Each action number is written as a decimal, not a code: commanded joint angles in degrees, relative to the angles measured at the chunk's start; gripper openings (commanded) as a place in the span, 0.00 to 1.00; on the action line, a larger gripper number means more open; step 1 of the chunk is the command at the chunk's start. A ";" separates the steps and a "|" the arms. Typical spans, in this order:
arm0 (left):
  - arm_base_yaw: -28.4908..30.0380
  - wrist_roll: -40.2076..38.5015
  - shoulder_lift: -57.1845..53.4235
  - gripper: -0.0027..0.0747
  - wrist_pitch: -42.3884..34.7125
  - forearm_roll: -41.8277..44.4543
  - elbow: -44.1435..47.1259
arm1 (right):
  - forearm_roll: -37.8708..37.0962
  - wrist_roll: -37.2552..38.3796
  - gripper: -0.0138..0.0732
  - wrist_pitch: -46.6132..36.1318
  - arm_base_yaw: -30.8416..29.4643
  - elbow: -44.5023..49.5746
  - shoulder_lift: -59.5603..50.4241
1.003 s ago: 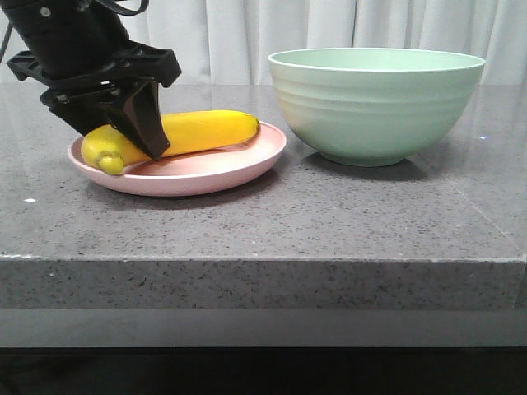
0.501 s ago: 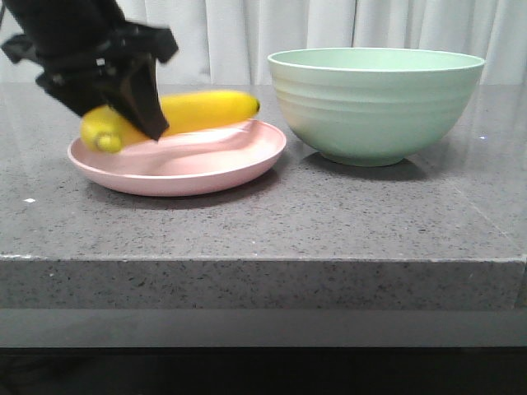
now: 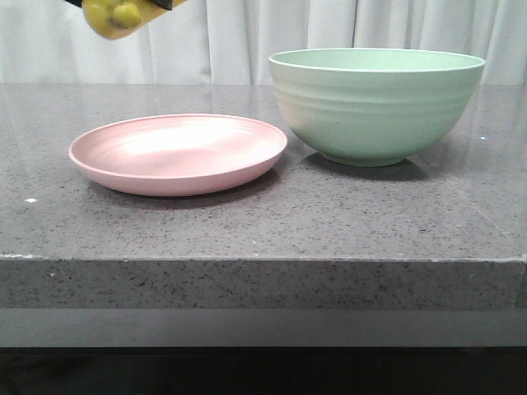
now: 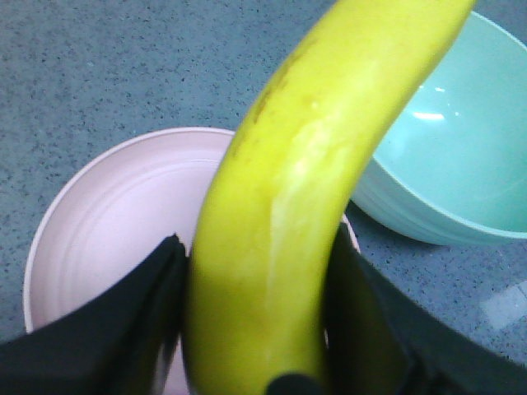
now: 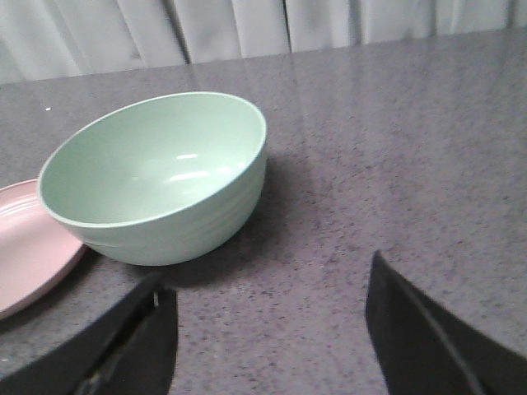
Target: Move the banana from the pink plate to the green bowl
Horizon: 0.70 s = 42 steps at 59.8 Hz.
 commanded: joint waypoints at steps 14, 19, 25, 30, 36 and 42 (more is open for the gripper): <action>-2.20 -0.44 -4.14 0.34 -9.90 -2.14 2.33 | 21.40 -1.51 0.74 -11.54 8.08 -9.20 15.23; -2.20 -0.44 -4.14 0.34 -10.26 -2.56 2.33 | 24.02 -1.50 0.74 -15.35 12.26 -11.14 19.17; -2.20 -0.44 -4.14 0.34 -10.35 -3.60 2.33 | 25.22 -1.50 0.74 -20.50 17.68 -14.77 25.08; -2.20 -0.44 -4.14 0.34 -10.35 -3.73 2.33 | 25.22 -1.50 0.74 -23.76 21.72 -18.75 31.74; -2.20 -0.44 -4.14 0.34 -10.35 -3.86 2.33 | 25.29 -1.50 0.74 -24.49 25.23 -23.98 38.68; -2.20 -0.44 -4.14 0.34 -10.35 -3.97 2.33 | 26.03 -1.50 0.74 -24.38 27.19 -29.67 45.51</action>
